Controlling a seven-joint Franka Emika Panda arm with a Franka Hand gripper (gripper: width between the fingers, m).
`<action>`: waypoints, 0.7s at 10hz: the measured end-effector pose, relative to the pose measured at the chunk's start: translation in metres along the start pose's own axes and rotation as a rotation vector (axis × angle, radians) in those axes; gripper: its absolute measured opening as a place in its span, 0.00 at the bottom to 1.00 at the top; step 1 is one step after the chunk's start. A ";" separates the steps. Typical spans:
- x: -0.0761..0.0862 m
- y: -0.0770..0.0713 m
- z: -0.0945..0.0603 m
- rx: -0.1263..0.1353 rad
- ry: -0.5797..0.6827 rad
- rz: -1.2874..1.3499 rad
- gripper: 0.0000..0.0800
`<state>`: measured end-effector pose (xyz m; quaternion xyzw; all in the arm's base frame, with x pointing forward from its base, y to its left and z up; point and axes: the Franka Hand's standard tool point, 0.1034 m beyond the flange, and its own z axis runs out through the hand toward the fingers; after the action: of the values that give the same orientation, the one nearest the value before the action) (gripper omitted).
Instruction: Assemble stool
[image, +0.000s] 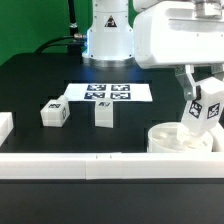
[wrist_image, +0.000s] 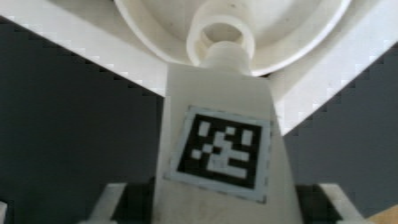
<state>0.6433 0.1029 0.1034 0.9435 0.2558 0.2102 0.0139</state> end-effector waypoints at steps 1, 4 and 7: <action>0.000 -0.001 0.001 0.001 -0.001 0.000 0.41; -0.005 -0.003 0.004 -0.003 0.013 -0.001 0.41; -0.007 -0.002 0.006 -0.003 0.013 -0.006 0.41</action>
Offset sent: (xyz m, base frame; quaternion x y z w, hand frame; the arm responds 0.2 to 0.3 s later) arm -0.0055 -0.0019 -0.0009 -0.0073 0.0201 -0.0111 0.9997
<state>0.6396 0.1016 0.0949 0.9413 0.2585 0.2166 0.0145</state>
